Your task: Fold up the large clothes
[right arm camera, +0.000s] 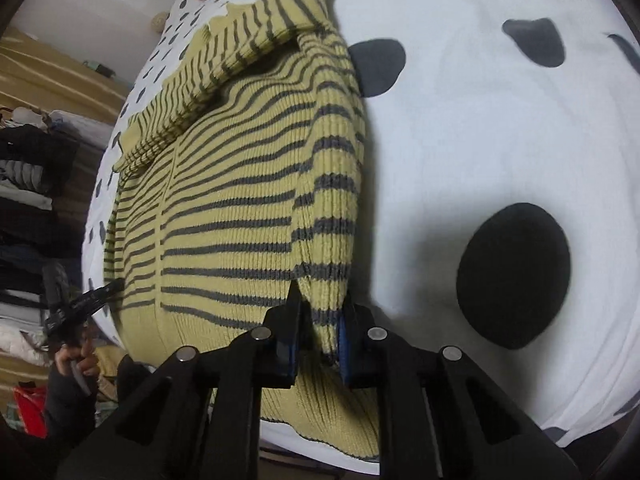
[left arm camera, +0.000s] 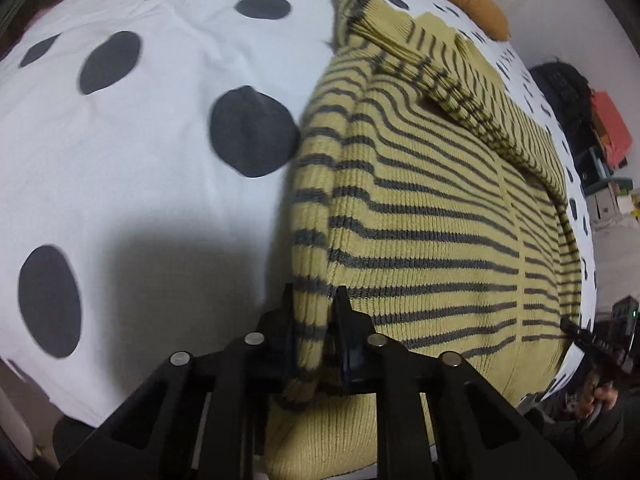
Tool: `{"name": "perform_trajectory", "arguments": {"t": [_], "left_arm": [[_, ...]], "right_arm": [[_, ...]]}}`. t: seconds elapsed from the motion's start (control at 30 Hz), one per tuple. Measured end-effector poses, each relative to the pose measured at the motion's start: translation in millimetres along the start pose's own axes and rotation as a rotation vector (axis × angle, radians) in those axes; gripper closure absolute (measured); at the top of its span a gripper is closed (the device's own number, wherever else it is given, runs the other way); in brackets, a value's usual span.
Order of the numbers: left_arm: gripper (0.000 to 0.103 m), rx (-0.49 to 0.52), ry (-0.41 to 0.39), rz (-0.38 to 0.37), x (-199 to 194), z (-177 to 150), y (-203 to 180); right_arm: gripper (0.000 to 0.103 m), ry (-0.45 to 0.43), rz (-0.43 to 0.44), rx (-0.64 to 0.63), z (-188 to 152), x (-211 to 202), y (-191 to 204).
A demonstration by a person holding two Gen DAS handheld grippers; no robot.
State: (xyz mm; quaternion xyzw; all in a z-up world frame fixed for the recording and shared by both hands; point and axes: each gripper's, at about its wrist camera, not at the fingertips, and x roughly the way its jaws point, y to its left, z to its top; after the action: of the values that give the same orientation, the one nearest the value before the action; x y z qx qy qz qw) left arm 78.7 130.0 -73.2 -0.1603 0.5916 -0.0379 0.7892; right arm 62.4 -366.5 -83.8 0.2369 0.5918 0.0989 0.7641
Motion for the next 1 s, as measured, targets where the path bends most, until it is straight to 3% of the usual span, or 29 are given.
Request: {"name": "perform_trajectory", "arguments": {"t": [0.03,0.13,0.23,0.3,0.33,0.43,0.47,0.57,0.67,0.9,0.93,0.97,1.0], "left_arm": [[0.094,-0.006,-0.024,0.019,-8,1,2],[0.094,0.037,-0.078,0.050,-32,3,4],[0.093,0.056,-0.028,0.097,-12,5,9],[0.089,0.021,-0.022,0.075,-6,0,15],[0.084,-0.003,-0.038,0.053,-16,-4,28],[0.036,-0.042,-0.041,-0.008,-27,-22,35],[0.029,-0.039,-0.052,-0.012,-31,-32,38],[0.026,-0.020,-0.040,-0.013,-36,-61,37],[0.022,-0.013,-0.032,-0.054,-35,-83,37],[0.020,-0.073,-0.002,-0.225,-22,-103,32],[0.020,-0.085,0.002,-0.246,-19,-105,30],[0.020,-0.086,0.009,-0.257,-17,-107,28],[0.021,-0.087,0.015,-0.264,-14,-106,25]], "right_arm": [[0.088,-0.011,-0.020,-0.001,1,-1,6],[0.090,-0.080,-0.074,0.002,-8,-28,3],[0.090,-0.063,-0.094,0.038,-6,-25,-11],[0.090,-0.029,-0.099,0.054,-6,-5,-19],[0.083,-0.046,-0.099,0.061,-8,-5,-18],[0.041,-0.047,-0.037,0.069,-19,-15,-11],[0.035,-0.032,-0.018,0.044,-28,-16,-9],[0.035,0.018,-0.012,0.018,-52,-13,-14],[0.035,0.051,0.064,0.067,-76,-6,-28],[0.028,-0.048,0.214,0.145,-86,5,-35],[0.033,-0.046,0.235,0.144,-85,5,-33],[0.051,-0.039,0.256,0.135,-84,5,-32],[0.062,-0.026,0.293,0.123,-83,6,-28]]}}
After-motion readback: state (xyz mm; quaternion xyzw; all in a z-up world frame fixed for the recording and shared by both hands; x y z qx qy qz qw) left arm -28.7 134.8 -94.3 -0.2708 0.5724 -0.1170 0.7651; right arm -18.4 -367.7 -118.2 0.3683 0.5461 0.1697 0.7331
